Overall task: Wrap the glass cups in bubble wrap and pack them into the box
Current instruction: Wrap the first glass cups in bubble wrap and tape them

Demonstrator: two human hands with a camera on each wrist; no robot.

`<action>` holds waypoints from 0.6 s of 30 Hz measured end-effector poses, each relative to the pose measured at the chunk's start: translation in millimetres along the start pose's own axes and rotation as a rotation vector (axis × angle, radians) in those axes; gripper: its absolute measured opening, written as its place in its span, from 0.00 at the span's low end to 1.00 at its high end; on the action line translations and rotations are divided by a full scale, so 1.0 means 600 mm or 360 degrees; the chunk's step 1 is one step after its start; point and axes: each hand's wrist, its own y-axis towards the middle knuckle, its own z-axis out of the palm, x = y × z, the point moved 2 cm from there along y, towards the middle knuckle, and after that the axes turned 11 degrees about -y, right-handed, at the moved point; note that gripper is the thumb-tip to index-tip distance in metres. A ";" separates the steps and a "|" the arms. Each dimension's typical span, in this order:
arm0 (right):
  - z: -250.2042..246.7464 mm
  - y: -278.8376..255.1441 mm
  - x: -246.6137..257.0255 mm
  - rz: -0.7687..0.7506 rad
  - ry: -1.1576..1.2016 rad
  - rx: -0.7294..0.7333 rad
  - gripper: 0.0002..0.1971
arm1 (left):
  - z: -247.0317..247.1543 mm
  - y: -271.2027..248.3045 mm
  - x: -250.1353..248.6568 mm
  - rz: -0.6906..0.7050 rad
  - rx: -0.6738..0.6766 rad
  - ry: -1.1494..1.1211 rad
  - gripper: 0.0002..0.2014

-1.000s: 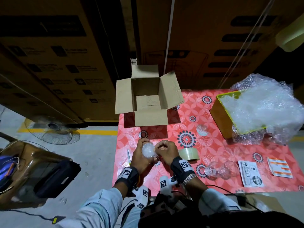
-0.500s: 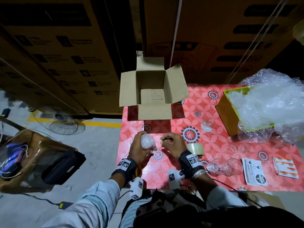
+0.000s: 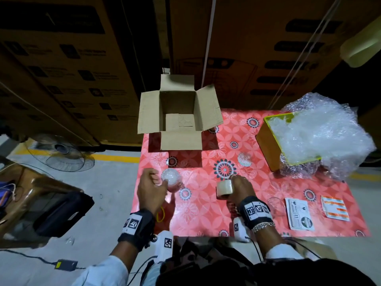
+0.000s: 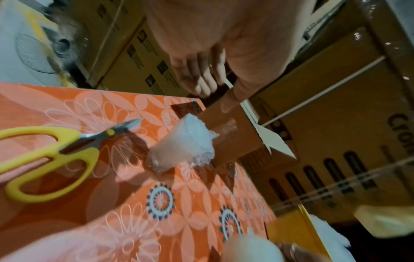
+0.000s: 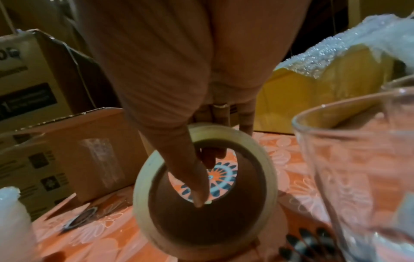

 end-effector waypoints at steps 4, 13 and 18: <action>0.000 -0.030 0.010 0.0021 0.0391 0.0030 0.29 | 0.076 -0.038 0.005 -0.0134 0.0716 -0.0247 0.10; 0.004 -0.112 0.047 -0.0026 0.1890 0.0360 0.28 | 0.157 -0.092 0.017 -0.0899 0.1088 -0.0814 0.16; 0.021 -0.113 0.030 -0.0061 0.2108 0.0358 0.36 | 0.152 -0.088 0.026 -0.1112 0.1215 -0.0790 0.35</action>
